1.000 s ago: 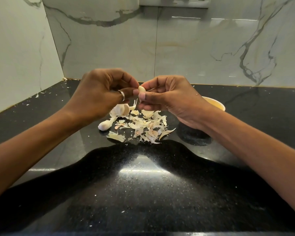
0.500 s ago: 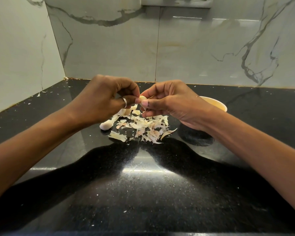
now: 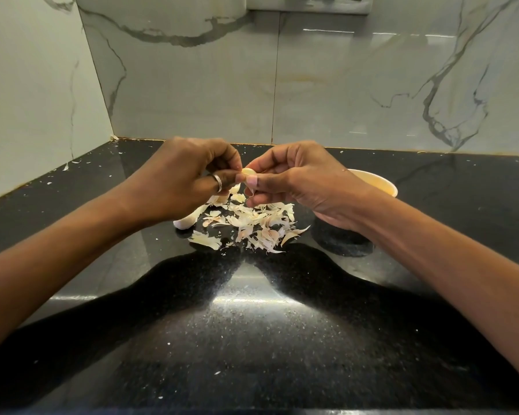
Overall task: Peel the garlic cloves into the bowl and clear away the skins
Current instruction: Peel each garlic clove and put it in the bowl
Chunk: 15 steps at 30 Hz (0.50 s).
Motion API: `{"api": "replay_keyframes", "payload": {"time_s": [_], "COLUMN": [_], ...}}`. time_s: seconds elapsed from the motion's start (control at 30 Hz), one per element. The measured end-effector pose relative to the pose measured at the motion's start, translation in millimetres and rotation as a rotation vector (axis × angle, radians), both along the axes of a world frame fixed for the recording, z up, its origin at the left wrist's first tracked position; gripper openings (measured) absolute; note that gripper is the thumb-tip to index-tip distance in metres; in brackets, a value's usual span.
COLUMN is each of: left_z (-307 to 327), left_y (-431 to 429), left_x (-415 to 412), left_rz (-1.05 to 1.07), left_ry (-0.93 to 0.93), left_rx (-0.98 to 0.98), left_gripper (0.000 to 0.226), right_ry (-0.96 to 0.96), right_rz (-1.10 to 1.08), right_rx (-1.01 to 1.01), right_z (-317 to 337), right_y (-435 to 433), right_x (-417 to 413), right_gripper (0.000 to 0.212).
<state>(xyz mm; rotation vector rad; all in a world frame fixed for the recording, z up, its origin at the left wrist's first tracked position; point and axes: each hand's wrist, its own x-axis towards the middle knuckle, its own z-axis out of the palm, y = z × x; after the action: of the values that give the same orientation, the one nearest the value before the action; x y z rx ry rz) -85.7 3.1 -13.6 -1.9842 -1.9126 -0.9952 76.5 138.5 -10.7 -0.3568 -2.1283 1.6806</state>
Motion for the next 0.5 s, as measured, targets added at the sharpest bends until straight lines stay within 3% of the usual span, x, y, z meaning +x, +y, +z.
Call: {"api": "replay_keyframes", "payload": {"time_s": [0.3, 0.5], "left_z": [-3.3, -6.2], "left_y": [2.5, 3.8], "left_x": [-1.1, -4.2], "left_rz": [-0.01, 0.034], "left_ry": [0.051, 0.233], "left_rx": [0.006, 0.016], "left_gripper": [0.007, 0.01], "right_ry": [0.004, -0.071], "right_rz": [-0.038, -0.107], "right_rx": [-0.127, 0.081], "right_z": [2.1, -0.3], "right_y": [0.5, 3.1], "right_x": [-0.9, -2.3], "right_gripper": [0.03, 0.017]}}
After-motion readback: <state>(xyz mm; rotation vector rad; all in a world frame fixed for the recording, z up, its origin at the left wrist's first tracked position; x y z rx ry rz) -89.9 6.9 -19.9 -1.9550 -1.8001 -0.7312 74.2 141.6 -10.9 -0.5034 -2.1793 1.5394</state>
